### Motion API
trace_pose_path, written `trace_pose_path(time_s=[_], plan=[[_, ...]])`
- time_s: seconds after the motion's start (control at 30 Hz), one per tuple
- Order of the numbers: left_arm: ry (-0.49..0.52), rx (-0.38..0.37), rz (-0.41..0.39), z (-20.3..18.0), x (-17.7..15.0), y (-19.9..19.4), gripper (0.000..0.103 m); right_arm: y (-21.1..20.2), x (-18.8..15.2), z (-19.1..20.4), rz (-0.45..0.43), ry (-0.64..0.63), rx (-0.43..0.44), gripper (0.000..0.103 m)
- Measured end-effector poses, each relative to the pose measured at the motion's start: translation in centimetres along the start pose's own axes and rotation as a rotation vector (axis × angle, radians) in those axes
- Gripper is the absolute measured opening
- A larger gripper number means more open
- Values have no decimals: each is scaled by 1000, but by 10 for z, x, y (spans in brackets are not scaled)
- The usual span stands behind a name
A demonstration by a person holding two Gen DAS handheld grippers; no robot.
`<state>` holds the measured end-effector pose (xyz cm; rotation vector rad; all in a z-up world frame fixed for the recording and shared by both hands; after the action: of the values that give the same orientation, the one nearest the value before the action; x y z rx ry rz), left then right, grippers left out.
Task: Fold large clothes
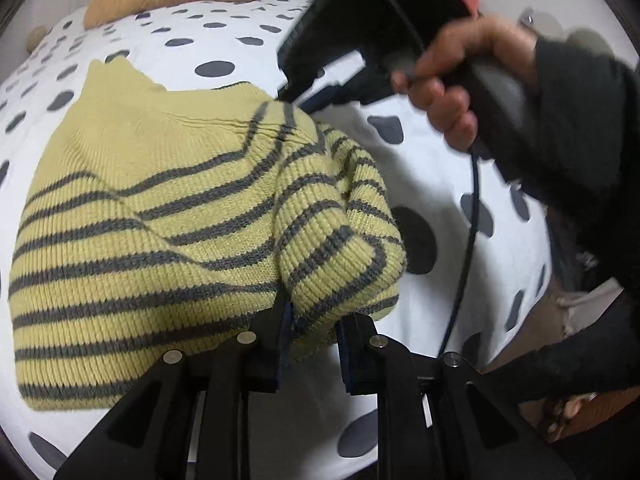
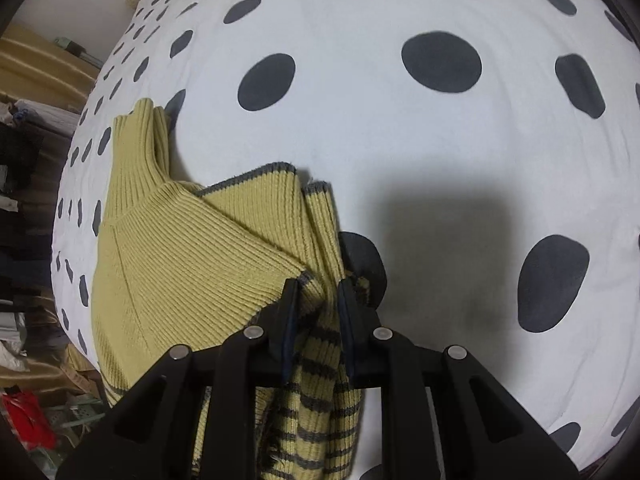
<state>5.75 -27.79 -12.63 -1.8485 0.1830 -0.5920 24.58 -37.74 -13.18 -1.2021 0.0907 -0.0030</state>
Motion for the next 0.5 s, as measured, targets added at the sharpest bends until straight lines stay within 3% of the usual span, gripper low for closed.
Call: trace_pose_path(time_s=[0.1,0.13,0.2,0.23,0.33,0.4,0.43,0.47,0.5], plan=[[4,-12,-4,-6,-1,-7,36,-27,-7,9,-59,-14,25,21],[8,-13,-8,-6,-1,-9,40,-39,-11,16,-74,-23,42,26],[30,3,-16,-12,-2,-13,43,-55,-21,29,-86,-41,62,59],[40,10,-18,-14,-3,-14,44,-58,-26,34,-80,-50,59,82],[38,23,-23,-14,-3,-15,44,-47,-36,44,-49,-90,8,83],[26,18,-21,-12,-3,-16,44,-32,-36,46,-3,-67,72,79],[25,18,-21,-12,-5,-18,44,-27,-37,47,20,-52,123,64],[26,21,-20,-12,-6,-19,44,-21,-37,50,44,-41,168,58],[28,23,-20,-12,-7,-19,45,-16,-37,50,60,-36,156,58]])
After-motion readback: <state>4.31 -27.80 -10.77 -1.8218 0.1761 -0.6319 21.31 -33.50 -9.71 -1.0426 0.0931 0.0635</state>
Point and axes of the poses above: each gripper's, at about its wrist camera, not at the fingertips, and y roughly the way its jaws point, z to its left, x to its top, the point moved 8 cm from there along y, roughly the way its jaws point, and after that the axes turned 12 degrees about z, right-handed, at the moved point
